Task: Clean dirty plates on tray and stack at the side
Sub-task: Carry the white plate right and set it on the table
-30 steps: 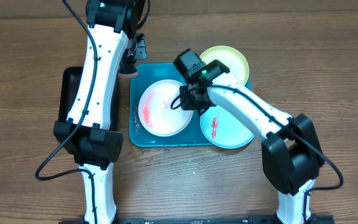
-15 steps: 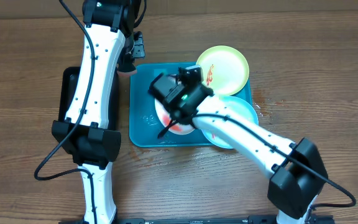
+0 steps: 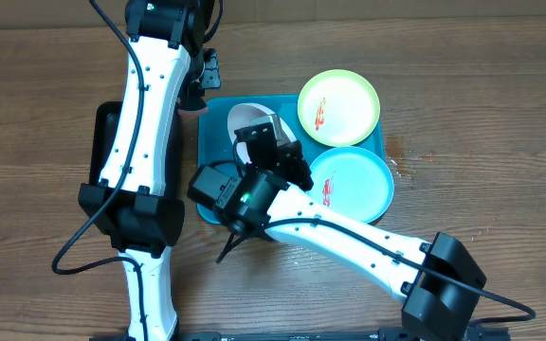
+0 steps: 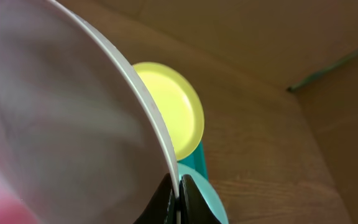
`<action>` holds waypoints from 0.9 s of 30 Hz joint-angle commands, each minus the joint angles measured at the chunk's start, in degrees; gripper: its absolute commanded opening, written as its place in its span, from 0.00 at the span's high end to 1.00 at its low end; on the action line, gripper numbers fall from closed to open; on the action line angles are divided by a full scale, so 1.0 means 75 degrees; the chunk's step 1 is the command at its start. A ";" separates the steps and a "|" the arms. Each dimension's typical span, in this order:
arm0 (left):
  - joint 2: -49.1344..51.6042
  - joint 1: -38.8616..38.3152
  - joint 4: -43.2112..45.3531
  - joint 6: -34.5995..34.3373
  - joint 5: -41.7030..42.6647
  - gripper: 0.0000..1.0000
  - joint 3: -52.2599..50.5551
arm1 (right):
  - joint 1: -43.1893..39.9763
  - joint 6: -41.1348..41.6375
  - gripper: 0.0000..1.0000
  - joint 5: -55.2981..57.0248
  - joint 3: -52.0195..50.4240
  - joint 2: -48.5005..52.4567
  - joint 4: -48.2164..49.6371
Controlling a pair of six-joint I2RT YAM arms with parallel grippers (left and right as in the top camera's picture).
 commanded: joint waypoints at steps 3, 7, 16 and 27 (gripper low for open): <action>-0.0076 0.0015 0.0003 0.0035 0.0085 0.96 -0.0032 | 0.0277 0.0201 0.96 0.1623 0.0233 -0.0265 -0.0012; -0.0076 0.0015 0.0000 0.0038 0.0085 0.96 -0.0032 | 0.0469 0.0198 0.96 0.2288 0.0233 -0.0265 -0.0128; -0.0076 0.0015 0.0003 0.0064 0.0082 0.96 -0.0032 | 0.0778 0.0169 0.96 0.3147 0.0233 -0.0265 -0.0166; -0.0076 0.0015 0.0006 0.0067 0.0079 0.96 -0.0032 | 0.0781 0.0175 0.96 0.2999 0.0233 -0.0265 -0.0157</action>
